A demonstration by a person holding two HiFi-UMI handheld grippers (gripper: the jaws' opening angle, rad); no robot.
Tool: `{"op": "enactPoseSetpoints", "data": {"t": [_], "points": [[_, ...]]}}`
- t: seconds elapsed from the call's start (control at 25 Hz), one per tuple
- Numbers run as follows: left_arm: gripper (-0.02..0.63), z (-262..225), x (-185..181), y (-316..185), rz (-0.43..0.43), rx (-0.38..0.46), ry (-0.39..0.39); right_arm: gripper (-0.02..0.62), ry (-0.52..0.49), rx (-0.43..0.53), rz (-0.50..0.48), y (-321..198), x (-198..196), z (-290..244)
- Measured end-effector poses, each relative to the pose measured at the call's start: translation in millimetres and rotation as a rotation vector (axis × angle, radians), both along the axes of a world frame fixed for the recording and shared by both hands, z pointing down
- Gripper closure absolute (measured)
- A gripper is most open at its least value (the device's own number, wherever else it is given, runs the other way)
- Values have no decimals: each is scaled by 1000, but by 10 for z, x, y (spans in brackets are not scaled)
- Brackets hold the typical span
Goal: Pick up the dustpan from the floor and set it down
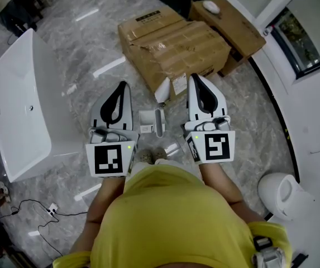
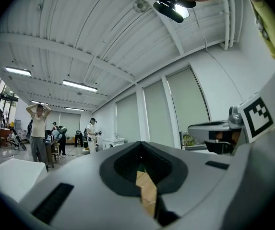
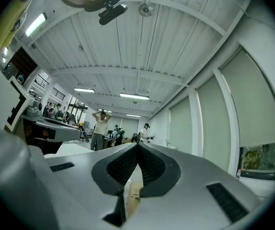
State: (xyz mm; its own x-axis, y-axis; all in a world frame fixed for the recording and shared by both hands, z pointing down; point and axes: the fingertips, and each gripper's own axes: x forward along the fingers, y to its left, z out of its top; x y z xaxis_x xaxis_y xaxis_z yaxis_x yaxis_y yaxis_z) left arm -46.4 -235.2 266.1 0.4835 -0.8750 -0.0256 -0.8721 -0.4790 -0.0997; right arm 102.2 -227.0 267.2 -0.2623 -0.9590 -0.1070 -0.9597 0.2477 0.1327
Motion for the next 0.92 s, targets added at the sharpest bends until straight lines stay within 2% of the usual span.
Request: {"op": "enactPoseSetpoints", "data": {"t": [0.36, 0.92], "points": [[603, 62, -9, 4, 2, -23, 14, 586, -11, -44, -6, 1, 4, 123], [603, 116, 167, 11, 26, -37, -14, 586, -4, -62, 8, -16, 146, 195]]}}
